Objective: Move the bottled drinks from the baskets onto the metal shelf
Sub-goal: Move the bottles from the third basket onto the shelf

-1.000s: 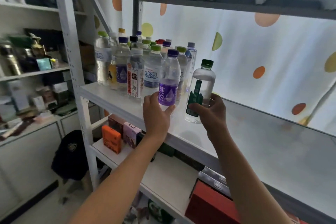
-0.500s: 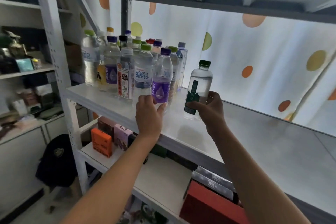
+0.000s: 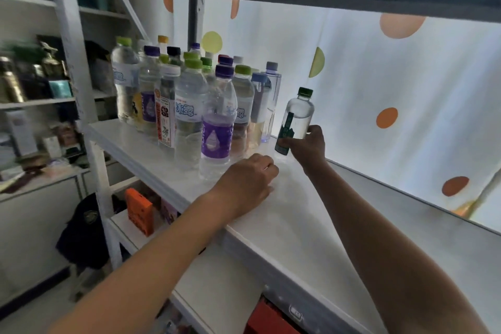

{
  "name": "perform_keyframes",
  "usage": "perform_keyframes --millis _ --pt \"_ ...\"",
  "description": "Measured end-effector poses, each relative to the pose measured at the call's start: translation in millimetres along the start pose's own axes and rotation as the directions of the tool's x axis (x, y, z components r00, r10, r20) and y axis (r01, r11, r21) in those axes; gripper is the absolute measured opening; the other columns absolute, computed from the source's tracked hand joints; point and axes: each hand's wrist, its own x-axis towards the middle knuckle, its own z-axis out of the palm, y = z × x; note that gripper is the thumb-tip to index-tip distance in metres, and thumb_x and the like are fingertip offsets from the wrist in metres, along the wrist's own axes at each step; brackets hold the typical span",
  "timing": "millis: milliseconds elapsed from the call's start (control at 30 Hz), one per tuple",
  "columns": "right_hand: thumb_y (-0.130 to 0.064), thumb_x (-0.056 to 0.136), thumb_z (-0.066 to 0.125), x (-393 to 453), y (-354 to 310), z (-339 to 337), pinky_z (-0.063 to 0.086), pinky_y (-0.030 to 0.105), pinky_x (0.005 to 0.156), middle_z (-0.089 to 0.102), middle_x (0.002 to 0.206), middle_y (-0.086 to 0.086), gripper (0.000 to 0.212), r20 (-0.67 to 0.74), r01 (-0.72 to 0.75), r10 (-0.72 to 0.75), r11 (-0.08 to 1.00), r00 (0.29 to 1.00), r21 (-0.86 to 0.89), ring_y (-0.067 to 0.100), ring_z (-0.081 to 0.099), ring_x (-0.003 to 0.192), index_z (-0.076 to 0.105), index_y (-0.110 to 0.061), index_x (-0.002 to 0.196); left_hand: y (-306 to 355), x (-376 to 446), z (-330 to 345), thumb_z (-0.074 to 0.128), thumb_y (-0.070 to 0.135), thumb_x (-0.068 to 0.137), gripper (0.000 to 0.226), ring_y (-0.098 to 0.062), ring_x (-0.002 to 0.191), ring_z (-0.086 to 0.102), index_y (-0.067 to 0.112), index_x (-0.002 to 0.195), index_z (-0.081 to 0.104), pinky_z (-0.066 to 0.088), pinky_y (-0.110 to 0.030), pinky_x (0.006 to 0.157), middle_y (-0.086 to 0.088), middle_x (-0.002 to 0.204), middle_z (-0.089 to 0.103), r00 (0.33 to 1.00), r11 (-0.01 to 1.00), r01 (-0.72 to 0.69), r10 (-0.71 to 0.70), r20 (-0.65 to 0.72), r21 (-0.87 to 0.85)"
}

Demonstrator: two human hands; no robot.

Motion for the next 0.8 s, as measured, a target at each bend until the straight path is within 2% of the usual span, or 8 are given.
perform_keyframes --millis 67,200,367,467,600,700,800 --pt "-0.016 0.060 0.088 11.4 6.7 6.2 0.050 0.030 0.068 0.061 0.097 0.002 0.062 0.027 0.001 -0.002 1.000 1.000 0.022 0.021 0.062 0.090 0.047 -0.014 0.106 -3.4 2.6 7.6 0.065 0.023 0.091 0.034 -0.021 0.110 0.058 0.013 0.123 0.060 0.051 -0.033 0.092 -0.005 0.123 0.061 1.000 1.000 0.009 -0.009 0.003 -0.006" --pt "-0.012 0.061 0.087 34.5 17.4 16.0 0.056 0.039 0.083 0.061 0.102 0.003 0.063 0.110 0.028 -0.033 0.999 0.993 0.041 0.024 0.064 0.097 0.048 -0.015 0.111 -2.5 10.5 20.3 0.055 0.010 0.088 0.044 -0.027 0.110 0.055 0.011 0.132 0.051 0.049 -0.038 0.094 -0.011 0.123 0.059 1.000 0.999 0.020 -0.020 0.017 0.037" --pt "-0.009 0.065 0.087 58.1 22.8 21.1 0.055 0.046 0.091 0.062 0.112 0.006 0.067 0.237 0.022 -0.034 0.998 0.971 0.053 0.026 0.064 0.104 0.048 -0.012 0.119 -5.1 10.2 26.1 0.053 0.014 0.086 0.047 -0.025 0.111 0.053 0.013 0.132 0.051 0.050 -0.038 0.091 -0.009 0.123 0.057 0.996 0.995 0.085 -0.085 0.009 0.044" --pt "-0.008 0.069 0.084 66.5 27.1 22.4 0.056 0.045 0.082 0.062 0.113 0.003 0.066 0.291 0.010 -0.034 0.997 0.956 0.082 0.027 0.065 0.104 0.048 -0.012 0.124 -6.0 6.5 23.5 0.055 0.013 0.083 0.050 -0.028 0.111 0.054 0.012 0.133 0.048 0.053 -0.040 0.084 -0.011 0.122 0.058 0.992 0.992 0.124 -0.124 -0.007 0.014" --pt "-0.008 0.073 0.081 70.9 32.1 24.2 0.054 0.034 0.063 0.062 0.109 -0.004 0.061 0.319 0.006 -0.042 0.993 0.947 0.115 0.020 0.065 0.094 0.048 -0.017 0.122 -2.6 5.8 19.3 0.058 0.010 0.079 0.060 -0.031 0.103 0.057 0.012 0.136 0.039 0.054 -0.041 0.073 -0.013 0.119 0.058 0.995 0.995 0.103 -0.103 -0.005 -0.001" --pt "-0.008 0.076 0.079 71.7 36.0 25.9 0.051 0.033 0.063 0.062 0.113 -0.001 0.060 0.318 0.006 -0.048 0.991 0.947 0.133 0.021 0.064 0.092 0.047 -0.017 0.125 -2.6 5.7 18.8 0.056 0.012 0.081 0.061 -0.031 0.109 0.054 0.011 0.140 0.038 0.054 -0.041 0.078 -0.013 0.123 0.056 0.993 0.993 0.117 -0.117 0.016 0.007" --pt "-0.012 0.077 0.077 70.1 36.4 28.5 0.053 0.036 0.066 0.066 0.109 0.002 0.053 0.320 0.006 -0.034 0.996 0.947 0.088 0.022 0.065 0.089 0.053 -0.013 0.125 -3.9 3.7 16.5 0.056 0.011 0.081 0.063 -0.031 0.110 0.053 0.010 0.142 0.039 0.051 -0.041 0.083 -0.014 0.124 0.056 0.988 0.988 0.152 -0.152 -0.004 -0.007"
